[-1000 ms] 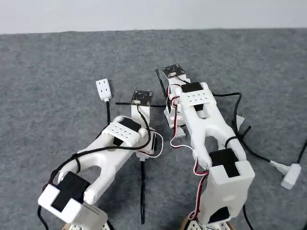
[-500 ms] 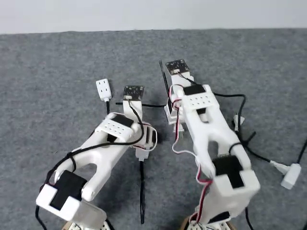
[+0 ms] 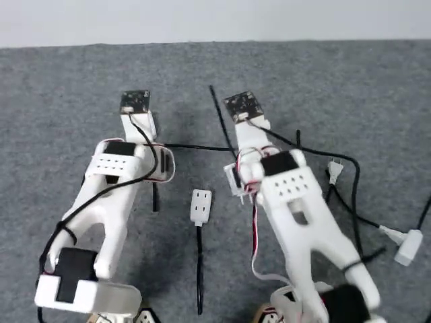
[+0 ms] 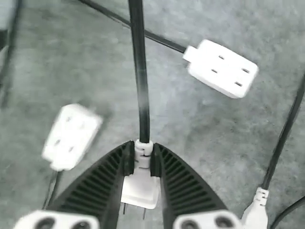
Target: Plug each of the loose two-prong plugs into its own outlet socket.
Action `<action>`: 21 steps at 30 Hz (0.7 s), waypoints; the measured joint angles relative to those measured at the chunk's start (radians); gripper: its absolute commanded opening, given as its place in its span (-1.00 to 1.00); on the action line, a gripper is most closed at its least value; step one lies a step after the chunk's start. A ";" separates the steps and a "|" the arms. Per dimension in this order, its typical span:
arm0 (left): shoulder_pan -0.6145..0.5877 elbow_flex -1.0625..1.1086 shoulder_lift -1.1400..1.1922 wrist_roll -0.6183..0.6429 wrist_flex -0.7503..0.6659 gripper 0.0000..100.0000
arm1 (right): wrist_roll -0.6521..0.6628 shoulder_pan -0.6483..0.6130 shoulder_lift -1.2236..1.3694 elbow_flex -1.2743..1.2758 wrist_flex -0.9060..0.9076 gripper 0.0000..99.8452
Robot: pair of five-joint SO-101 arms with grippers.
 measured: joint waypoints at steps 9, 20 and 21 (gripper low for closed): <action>0.000 -0.035 0.117 -0.359 0.112 -0.98 | 0.018 -0.081 -0.296 0.147 0.009 -0.98; 0.101 0.061 0.086 -0.707 0.141 -0.98 | 0.021 -0.175 -0.321 0.207 -0.023 -0.98; 0.104 0.084 0.063 -0.721 0.140 -0.98 | 0.021 -0.175 -0.321 0.207 -0.023 -0.98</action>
